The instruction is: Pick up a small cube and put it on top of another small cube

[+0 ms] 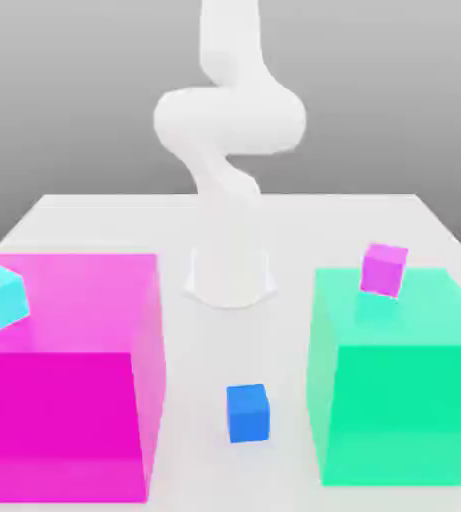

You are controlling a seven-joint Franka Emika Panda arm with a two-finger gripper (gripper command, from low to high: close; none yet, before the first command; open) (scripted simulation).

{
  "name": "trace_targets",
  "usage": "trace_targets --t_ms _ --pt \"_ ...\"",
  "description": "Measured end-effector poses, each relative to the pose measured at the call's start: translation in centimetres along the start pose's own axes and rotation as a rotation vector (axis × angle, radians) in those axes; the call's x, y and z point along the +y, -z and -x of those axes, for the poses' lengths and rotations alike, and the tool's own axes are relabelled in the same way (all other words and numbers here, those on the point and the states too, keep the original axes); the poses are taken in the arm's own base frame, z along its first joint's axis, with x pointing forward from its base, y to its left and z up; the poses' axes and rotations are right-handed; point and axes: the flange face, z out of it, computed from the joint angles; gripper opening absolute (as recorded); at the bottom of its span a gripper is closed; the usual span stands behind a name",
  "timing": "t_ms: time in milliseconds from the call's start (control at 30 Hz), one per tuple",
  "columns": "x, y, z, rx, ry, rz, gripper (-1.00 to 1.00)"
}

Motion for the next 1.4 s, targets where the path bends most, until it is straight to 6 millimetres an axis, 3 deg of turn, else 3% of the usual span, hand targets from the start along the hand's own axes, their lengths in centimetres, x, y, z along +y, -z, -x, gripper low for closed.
trace_targets --t_ms 200,400,600,767,967,1233,1400 --pt "-3.1 -7.2 5.6 -0.142 0.348 -0.046 0.0" --pt "-5.4 -13.1 13.0 -0.268 0.694 -0.115 0.0" --pt "-6.5 -17.6 21.5 -0.379 1.04 -0.201 0.0" --pt "-6.2 -20.2 29.0 -0.461 1.328 -0.285 0.0" --pt "-3.4 -23.8 37.7 -0.582 1.7 -0.363 0.0" --pt "3.7 -27.3 48.6 -0.782 2.231 -0.492 0.0" --pt "7.3 -30.8 51.1 -0.857 2.334 -0.496 0.0"
